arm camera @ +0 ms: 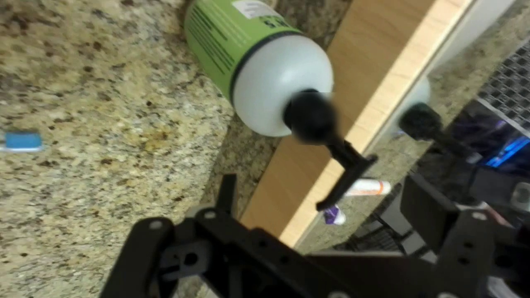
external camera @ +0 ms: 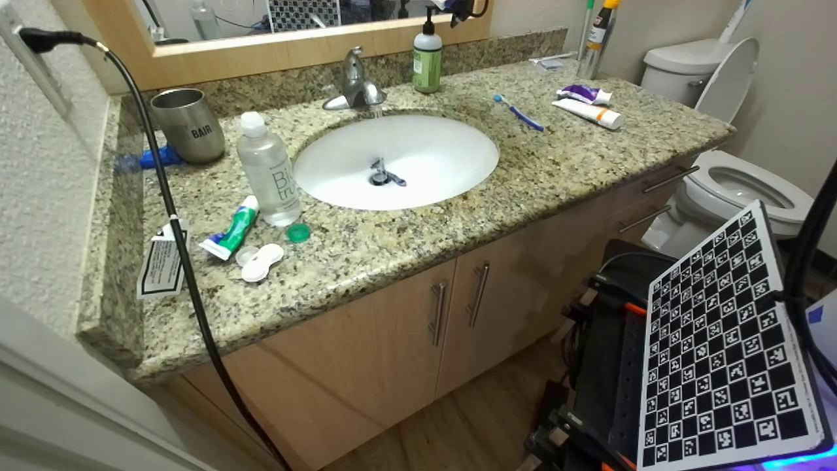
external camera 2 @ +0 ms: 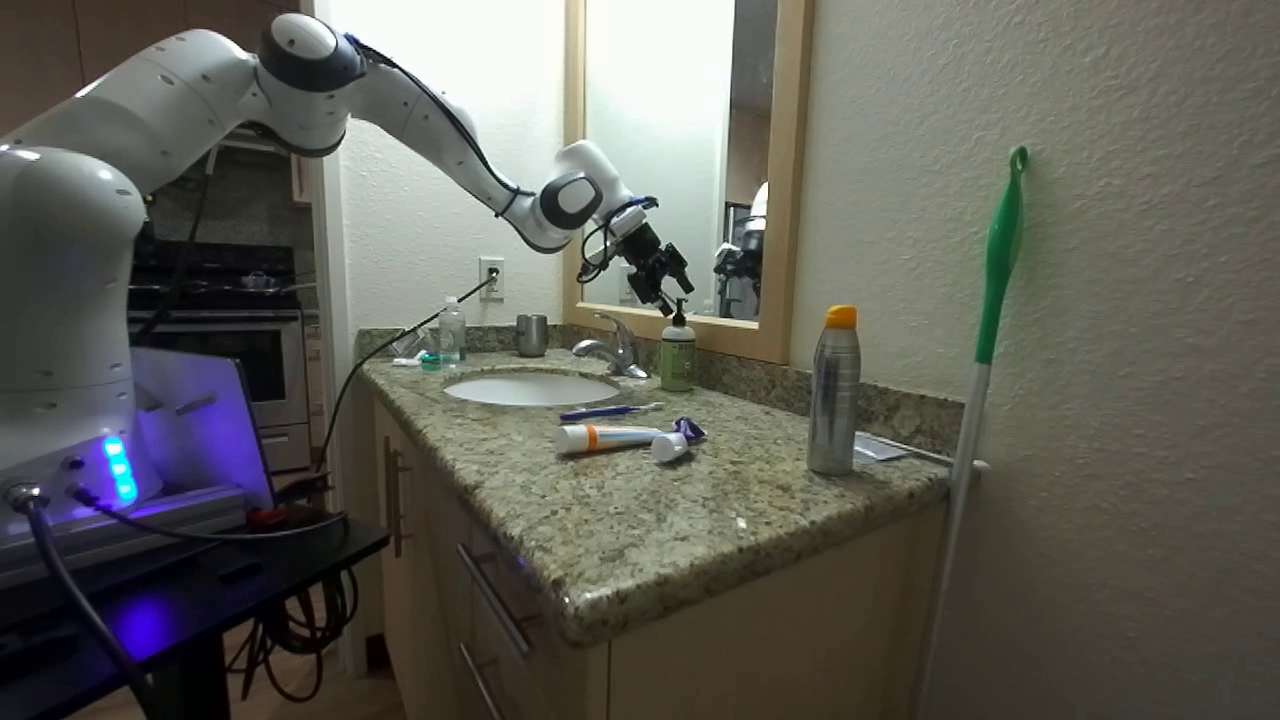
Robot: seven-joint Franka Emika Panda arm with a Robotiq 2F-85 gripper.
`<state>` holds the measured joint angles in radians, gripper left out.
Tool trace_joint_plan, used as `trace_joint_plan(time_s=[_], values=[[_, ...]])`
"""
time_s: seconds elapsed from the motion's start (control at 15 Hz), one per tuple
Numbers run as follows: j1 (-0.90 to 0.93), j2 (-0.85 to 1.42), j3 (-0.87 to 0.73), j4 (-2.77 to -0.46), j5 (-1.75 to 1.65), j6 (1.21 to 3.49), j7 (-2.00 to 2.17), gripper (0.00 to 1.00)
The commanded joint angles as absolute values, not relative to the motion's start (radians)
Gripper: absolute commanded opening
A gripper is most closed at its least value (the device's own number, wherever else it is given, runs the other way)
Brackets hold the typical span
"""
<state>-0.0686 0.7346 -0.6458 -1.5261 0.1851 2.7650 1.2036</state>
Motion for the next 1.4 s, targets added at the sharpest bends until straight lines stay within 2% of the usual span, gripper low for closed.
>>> trace_joint_plan(time_s=[0.0,0.53,0.6,0.67,0.8,1.33], values=[[-0.101,0.725,-0.607,-1.513,0.132,2.710,1.230,1.00],[-0.115,0.722,-0.583,-1.503,0.121,2.670,1.238,1.00],[-0.125,0.716,-0.564,-1.497,0.133,2.650,1.236,0.96],[-0.127,0.714,-0.554,-1.493,0.137,2.637,1.243,0.72],[-0.199,0.726,-0.505,-1.437,0.155,2.609,1.212,0.68],[-0.322,0.742,-0.396,-1.321,0.162,2.529,1.207,0.12]])
